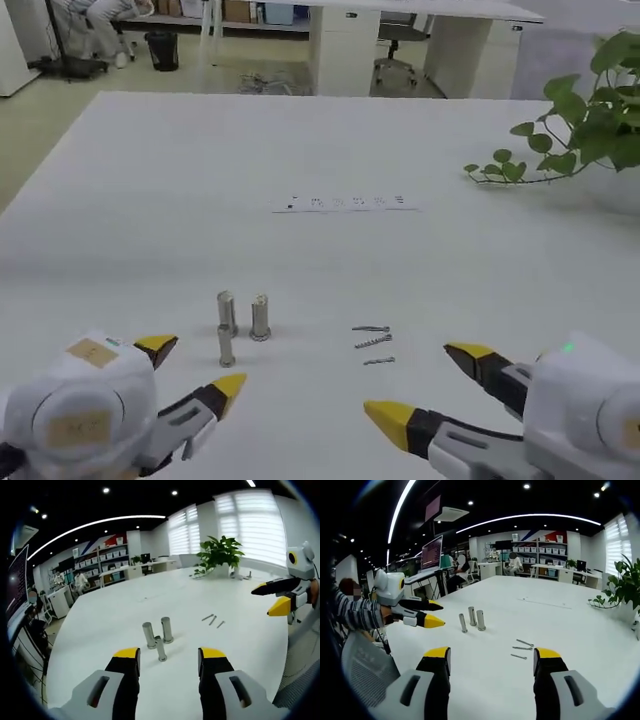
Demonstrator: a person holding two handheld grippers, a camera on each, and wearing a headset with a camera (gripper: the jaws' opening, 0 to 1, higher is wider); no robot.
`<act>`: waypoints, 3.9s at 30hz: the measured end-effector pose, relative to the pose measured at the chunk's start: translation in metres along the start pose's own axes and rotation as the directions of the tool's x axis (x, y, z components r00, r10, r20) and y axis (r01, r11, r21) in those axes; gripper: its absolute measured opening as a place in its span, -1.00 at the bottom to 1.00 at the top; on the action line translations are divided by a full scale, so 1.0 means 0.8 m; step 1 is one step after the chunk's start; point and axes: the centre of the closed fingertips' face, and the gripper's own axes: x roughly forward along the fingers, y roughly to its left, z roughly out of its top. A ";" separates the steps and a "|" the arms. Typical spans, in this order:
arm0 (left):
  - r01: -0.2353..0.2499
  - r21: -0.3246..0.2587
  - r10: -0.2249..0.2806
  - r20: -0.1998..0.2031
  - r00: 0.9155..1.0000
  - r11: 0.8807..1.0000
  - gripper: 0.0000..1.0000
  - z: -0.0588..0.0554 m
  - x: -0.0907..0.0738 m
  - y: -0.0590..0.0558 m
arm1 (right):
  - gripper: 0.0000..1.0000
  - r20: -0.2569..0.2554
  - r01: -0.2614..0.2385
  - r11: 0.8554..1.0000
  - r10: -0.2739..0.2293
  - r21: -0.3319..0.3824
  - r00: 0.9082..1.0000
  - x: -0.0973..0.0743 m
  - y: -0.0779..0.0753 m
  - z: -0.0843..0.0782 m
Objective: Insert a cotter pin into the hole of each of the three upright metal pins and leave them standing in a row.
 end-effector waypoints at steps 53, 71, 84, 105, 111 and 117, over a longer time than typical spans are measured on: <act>0.246 0.049 -0.242 -0.066 0.968 0.968 -0.90 -0.029 0.087 -0.009 | 0.13 -0.075 -0.011 0.999 0.013 0.038 0.997 0.037 -0.009 -0.020; 0.427 0.110 -0.421 -0.069 0.904 0.898 -0.90 -0.020 0.078 -0.082 | 0.08 -0.114 -0.002 0.998 0.009 0.055 0.993 0.032 -0.008 -0.034; 0.471 0.127 -0.462 -0.096 0.882 0.873 -0.90 -0.028 0.078 -0.101 | 0.06 -0.135 0.012 0.999 -0.006 0.044 0.991 0.029 -0.015 -0.040; 0.480 0.120 -0.472 -0.096 0.877 0.869 -0.73 -0.027 0.081 -0.105 | -0.02 -0.247 -0.014 0.998 -0.002 -0.064 0.969 0.036 -0.047 -0.046; 0.463 0.098 -0.455 -0.093 0.886 0.881 -0.58 -0.022 0.077 -0.102 | -0.09 -0.315 -0.070 0.990 0.027 -0.125 0.949 0.044 -0.060 -0.045; 0.419 0.057 -0.414 -0.089 0.906 0.906 -0.35 -0.017 0.067 -0.094 | -0.15 -0.394 -0.144 0.974 0.065 -0.174 0.917 0.057 -0.072 -0.052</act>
